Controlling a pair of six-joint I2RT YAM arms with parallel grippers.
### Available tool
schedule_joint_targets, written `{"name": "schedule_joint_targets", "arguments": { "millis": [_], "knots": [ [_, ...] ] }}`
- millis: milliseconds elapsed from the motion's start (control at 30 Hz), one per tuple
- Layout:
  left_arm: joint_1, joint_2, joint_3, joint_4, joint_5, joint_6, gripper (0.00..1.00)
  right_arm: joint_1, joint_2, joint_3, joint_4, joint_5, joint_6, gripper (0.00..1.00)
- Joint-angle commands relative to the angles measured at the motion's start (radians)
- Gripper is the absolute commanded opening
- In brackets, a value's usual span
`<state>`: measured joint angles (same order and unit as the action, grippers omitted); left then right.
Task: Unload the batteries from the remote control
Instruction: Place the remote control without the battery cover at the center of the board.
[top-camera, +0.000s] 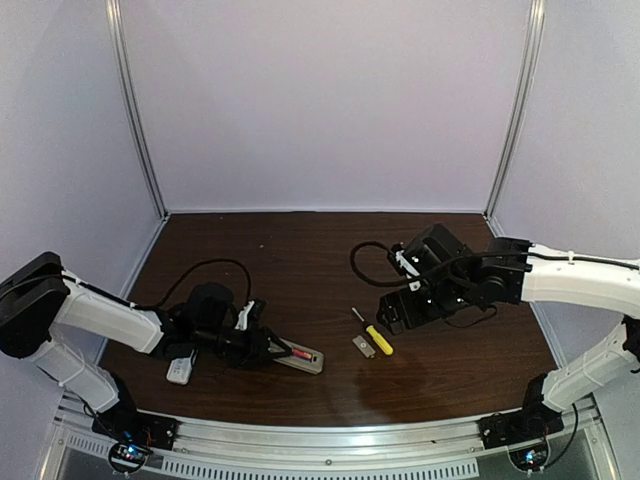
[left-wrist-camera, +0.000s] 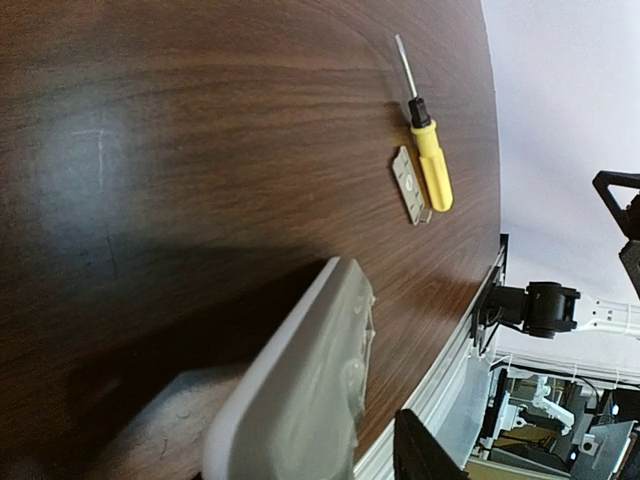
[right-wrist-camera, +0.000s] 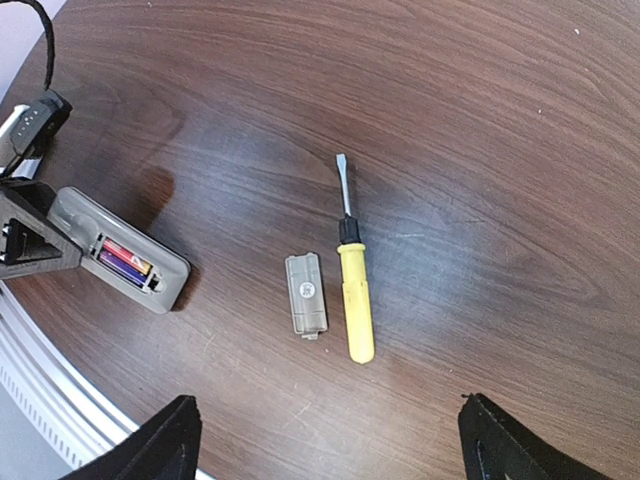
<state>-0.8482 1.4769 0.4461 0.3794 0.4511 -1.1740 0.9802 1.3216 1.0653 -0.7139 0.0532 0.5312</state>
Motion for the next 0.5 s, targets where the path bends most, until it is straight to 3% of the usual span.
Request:
{"name": "schedule_joint_targets", "arguments": {
  "millis": [0, 467],
  "knots": [
    [-0.003, -0.04, 0.011, -0.063, -0.008, 0.035, 0.46, -0.005, -0.024, -0.036, 0.003, 0.012, 0.019, 0.91],
    [-0.004, -0.17, 0.004, -0.279, -0.069, 0.089, 0.72, -0.005, -0.012, -0.076, 0.031, -0.049, 0.003, 0.91]
  ]
}}
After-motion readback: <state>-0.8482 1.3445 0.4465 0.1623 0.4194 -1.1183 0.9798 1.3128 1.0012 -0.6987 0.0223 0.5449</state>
